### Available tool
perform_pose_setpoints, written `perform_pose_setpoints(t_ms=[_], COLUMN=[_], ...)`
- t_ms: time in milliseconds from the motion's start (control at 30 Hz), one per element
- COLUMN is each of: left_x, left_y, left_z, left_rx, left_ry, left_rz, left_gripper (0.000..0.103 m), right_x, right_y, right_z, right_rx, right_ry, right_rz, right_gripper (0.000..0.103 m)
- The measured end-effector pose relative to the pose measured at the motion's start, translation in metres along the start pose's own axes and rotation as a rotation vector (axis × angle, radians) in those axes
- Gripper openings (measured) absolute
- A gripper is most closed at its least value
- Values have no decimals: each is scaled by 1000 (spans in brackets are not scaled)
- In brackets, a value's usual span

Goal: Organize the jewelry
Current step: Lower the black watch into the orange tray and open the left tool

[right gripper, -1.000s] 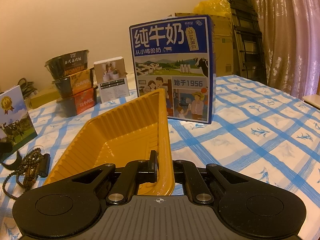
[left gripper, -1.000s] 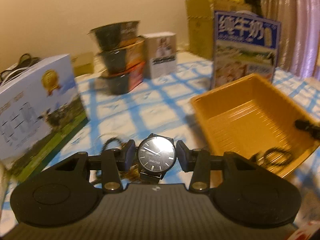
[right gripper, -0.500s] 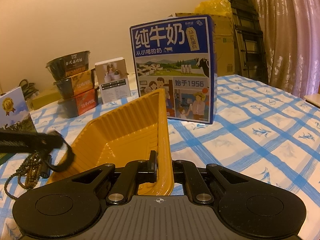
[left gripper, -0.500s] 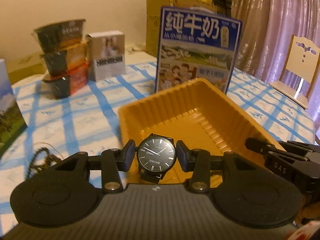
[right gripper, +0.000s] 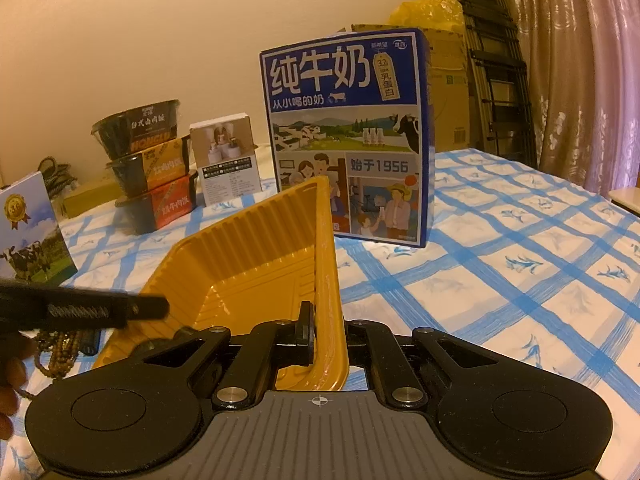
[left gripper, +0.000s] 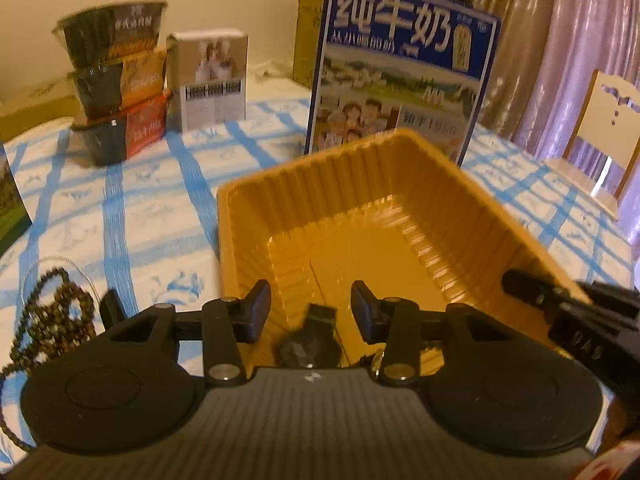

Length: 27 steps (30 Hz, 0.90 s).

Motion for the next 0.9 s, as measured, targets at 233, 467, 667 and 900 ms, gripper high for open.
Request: perform_pose_setpoints(t_ms=[233,467,667,900], left_x=[-14,-49,-81,-106], left_y=[19,12,-7,-26], left_z=[30,65,83,93], left_rx=[75,93,63,19], left_ry=[36,129,222,281], left_rz=[32,49,53,65], left_gripper=[46,49,51,52], right_x=[-1,-1,-2,-2], right_y=[3,3,3,2], right_z=[-1,0,3,3], right_rx=[0,1,2,2], right_ry=[3,4,3,2], right_rz=[5,5,10,10], right_gripper=[6,6,6,6])
Point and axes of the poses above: each gripper's, at about its wrist camera, not at the fingertips, and z roughly against the way its jaws point, x to its right, y to its top, the point moved 7 cm from there along -z, roughly the way its jaws point, and after that the axes turned 10 degrees about x, right-handed, at the moved point
